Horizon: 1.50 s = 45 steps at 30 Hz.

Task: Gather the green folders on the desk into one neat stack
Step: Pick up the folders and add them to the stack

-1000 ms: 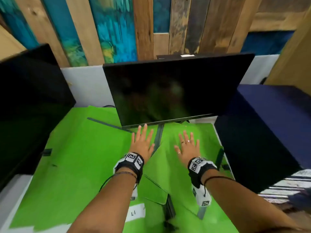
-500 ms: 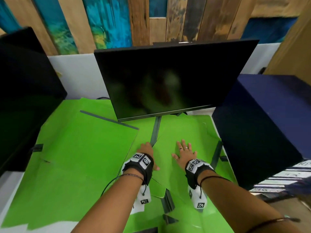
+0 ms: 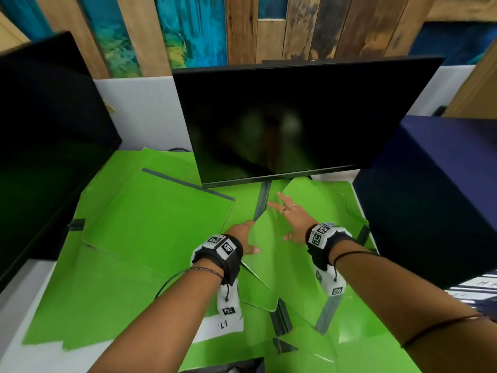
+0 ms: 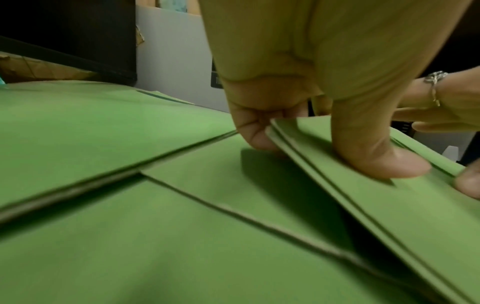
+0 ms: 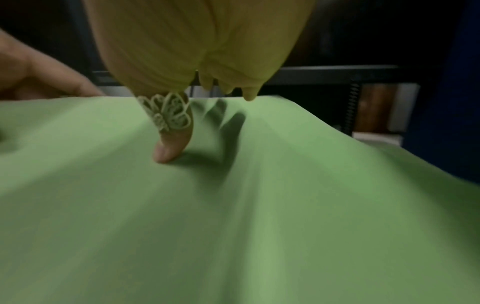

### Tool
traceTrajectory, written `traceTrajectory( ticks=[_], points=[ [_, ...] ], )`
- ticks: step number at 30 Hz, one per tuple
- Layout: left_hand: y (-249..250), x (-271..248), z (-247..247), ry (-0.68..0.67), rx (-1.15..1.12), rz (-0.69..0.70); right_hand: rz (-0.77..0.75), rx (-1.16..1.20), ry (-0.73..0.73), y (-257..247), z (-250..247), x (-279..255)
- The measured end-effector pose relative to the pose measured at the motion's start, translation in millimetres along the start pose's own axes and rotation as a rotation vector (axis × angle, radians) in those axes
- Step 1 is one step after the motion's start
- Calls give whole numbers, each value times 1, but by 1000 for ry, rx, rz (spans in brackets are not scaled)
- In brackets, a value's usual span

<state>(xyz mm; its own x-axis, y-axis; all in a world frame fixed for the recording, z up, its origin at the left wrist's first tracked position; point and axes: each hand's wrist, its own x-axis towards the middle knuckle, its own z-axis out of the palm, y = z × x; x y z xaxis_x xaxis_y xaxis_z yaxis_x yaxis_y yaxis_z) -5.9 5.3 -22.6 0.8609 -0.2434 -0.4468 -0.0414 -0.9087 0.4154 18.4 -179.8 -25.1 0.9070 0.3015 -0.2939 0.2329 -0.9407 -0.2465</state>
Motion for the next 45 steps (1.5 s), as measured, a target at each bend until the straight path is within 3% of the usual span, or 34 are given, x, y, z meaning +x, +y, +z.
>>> traceTrajectory(
  ticks=[4, 8, 12, 21, 27, 31, 34, 38, 45],
  points=[
    [-13, -7, -17, 12, 14, 31, -99, -232, -126, -12, -4, 13],
    [-48, -6, -31, 178, 146, -26, -75, -366, -141, -16, 3, 20],
    [-76, -11, -35, 31, 359, -127, -72, -455, -110, -13, 0, 22],
    [-75, -16, -32, -6, 382, -159, 22, -220, 40, 2, -10, 20],
    [-68, -8, -53, 65, 367, -160, 154, -227, -88, 9, 12, 10],
    [-71, 1, -58, 76, 388, -166, 179, -135, -73, 13, 20, 6],
    [-79, 11, -58, 95, 426, -121, 189, -153, -70, 12, 19, 7],
    [-82, 20, -60, -5, 469, -110, 178, -229, -68, 11, 18, 10],
    [-87, 17, -52, 54, 543, -97, 131, -376, -67, 13, 15, 8]
  ],
)
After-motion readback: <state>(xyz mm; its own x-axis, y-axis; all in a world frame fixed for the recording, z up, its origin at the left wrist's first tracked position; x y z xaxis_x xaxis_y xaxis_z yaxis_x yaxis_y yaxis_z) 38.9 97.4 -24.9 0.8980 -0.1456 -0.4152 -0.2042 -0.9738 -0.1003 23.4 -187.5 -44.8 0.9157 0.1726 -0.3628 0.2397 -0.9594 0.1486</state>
